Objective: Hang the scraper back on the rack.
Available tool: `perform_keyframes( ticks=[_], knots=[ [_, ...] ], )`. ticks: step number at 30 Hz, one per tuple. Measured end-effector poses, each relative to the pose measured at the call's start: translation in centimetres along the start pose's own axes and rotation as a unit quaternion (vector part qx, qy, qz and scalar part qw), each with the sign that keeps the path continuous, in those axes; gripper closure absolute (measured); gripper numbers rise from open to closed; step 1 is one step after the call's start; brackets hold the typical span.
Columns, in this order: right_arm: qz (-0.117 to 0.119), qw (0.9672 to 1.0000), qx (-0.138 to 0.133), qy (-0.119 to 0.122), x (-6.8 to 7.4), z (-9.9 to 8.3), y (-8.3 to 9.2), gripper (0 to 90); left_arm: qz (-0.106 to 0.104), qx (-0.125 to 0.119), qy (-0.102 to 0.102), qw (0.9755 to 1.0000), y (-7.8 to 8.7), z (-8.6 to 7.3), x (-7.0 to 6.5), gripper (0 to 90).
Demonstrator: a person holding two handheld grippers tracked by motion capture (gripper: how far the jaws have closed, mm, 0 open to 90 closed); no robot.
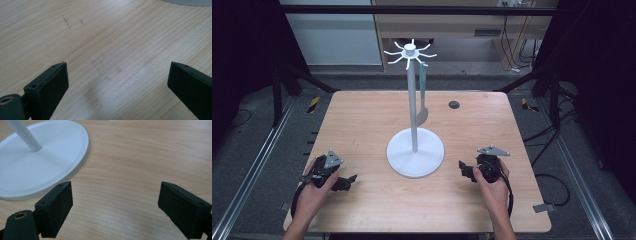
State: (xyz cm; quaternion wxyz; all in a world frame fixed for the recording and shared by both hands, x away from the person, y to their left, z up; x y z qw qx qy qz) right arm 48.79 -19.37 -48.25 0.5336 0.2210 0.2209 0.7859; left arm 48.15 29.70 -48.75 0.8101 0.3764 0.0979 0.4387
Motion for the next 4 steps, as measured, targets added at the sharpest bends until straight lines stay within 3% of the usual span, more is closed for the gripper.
perform_keyframes(
  ticks=[4],
  knots=[
    [0.004,0.9999,0.010,0.000,0.21,-0.29,-0.13,13.1,-0.001,0.000,-0.002,1.0000,-0.03,0.07,-0.07,3.1]
  ],
)
Point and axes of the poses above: each handheld gripper's, and its own axes: y roughly backward along the jaws, z roughly out of its top, x roughly to its left, the point moved 1 cm from there along -y, roughly forward along the jaws, and after that the axes turned 2 degrees about -x, right-handed, at the moved point
